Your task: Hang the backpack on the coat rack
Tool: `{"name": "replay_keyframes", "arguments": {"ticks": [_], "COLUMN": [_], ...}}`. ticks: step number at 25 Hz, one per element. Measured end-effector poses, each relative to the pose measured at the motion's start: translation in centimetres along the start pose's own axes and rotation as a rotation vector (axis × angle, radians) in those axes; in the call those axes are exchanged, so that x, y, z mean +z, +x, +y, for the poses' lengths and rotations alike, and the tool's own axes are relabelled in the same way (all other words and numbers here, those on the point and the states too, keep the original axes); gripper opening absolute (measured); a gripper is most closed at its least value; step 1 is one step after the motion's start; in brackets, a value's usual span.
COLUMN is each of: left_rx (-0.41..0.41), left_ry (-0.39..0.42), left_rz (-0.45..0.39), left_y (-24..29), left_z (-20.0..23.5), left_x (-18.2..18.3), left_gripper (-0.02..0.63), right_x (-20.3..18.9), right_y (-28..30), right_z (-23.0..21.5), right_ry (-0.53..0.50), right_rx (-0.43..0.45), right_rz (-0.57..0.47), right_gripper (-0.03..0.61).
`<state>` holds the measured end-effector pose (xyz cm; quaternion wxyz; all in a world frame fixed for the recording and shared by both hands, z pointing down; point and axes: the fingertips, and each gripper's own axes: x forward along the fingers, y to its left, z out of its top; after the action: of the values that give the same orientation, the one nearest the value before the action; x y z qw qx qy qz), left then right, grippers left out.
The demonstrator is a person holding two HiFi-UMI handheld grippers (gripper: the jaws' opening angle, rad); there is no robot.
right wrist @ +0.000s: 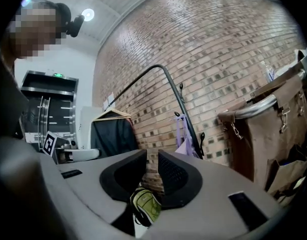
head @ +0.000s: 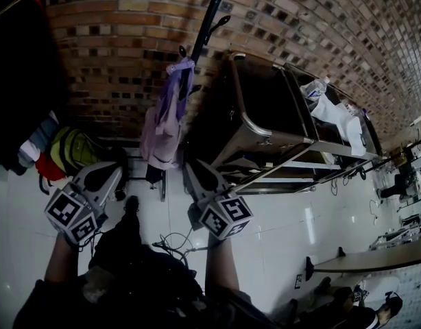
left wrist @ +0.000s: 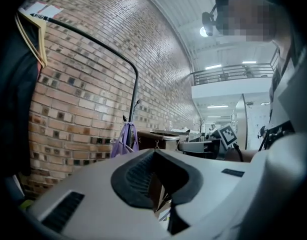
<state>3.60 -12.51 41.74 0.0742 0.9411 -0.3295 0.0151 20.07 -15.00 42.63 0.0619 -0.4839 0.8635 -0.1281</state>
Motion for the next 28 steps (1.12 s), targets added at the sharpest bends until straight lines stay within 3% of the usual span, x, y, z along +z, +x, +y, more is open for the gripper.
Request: {"name": "replay_keyframes", "arguments": {"ticks": [7,11,14,21,28], "left_rx": [0.031,0.044,0.037,0.022,0.035], "left_ry": [0.015,-0.008,-0.023,-0.050,-0.050], "left_rz": [-0.025,-0.008,-0.014,-0.001,-0.007], "left_y": [-4.4,-7.2,-9.5,-17.6,-27.0], "left_z": [-3.2,-3.6,-4.1,-5.1,-6.9], "left_x": [0.8,0.4,0.4,-0.2,-0.3], "left_gripper": [0.039,0.040,0.040,0.040,0.039], "right_x": [-0.8,-1.2,-1.4,-2.1,-4.4], "right_y": [-1.5,-1.4,-1.9,-3.5,-5.2], "right_z": [5.5,9.0,11.5,18.7,28.8], "right_ry": [-0.003,-0.038,-0.048,0.038,-0.021], "right_rx": [0.095,0.132,0.140,0.119,0.142], "right_rz": [0.022,0.046,0.058,0.007,0.038], "right_gripper": [0.006,0.005,0.003,0.002,0.002]}}
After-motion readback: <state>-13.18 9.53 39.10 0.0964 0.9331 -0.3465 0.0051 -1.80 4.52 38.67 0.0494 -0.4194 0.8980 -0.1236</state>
